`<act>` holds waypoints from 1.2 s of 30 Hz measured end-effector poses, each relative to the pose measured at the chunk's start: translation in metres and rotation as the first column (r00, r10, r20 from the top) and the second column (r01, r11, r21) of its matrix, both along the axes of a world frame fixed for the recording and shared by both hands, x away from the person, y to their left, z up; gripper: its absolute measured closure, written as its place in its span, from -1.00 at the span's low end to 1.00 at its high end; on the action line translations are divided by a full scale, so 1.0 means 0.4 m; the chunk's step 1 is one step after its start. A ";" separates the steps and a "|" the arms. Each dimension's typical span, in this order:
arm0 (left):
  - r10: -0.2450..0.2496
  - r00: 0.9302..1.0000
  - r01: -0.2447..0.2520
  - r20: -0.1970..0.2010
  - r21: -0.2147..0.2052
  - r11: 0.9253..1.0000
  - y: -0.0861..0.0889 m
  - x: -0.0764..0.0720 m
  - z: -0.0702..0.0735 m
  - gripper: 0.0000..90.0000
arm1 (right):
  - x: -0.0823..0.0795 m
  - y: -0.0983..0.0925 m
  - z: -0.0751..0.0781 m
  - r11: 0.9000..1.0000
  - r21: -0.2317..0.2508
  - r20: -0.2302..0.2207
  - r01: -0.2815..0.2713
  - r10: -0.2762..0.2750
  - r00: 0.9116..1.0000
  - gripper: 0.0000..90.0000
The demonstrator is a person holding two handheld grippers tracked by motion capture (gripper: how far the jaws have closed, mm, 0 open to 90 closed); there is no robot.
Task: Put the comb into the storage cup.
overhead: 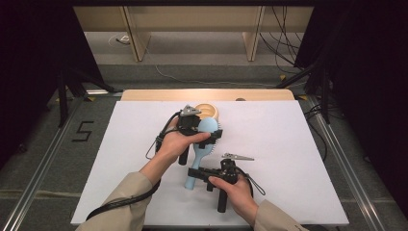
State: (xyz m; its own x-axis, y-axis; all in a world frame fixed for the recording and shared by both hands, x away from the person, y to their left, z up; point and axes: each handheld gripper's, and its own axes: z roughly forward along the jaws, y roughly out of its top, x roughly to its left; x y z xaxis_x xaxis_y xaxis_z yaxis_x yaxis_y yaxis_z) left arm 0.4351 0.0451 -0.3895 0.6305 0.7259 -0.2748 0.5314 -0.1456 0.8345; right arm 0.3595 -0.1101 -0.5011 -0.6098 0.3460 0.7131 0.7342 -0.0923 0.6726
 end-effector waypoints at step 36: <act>-0.028 0.999 0.028 0.040 -0.002 1.000 0.003 -0.023 0.014 -0.58 | 0.001 0.001 -0.003 0.999 -0.031 0.032 0.022 -0.021 0.999 0.52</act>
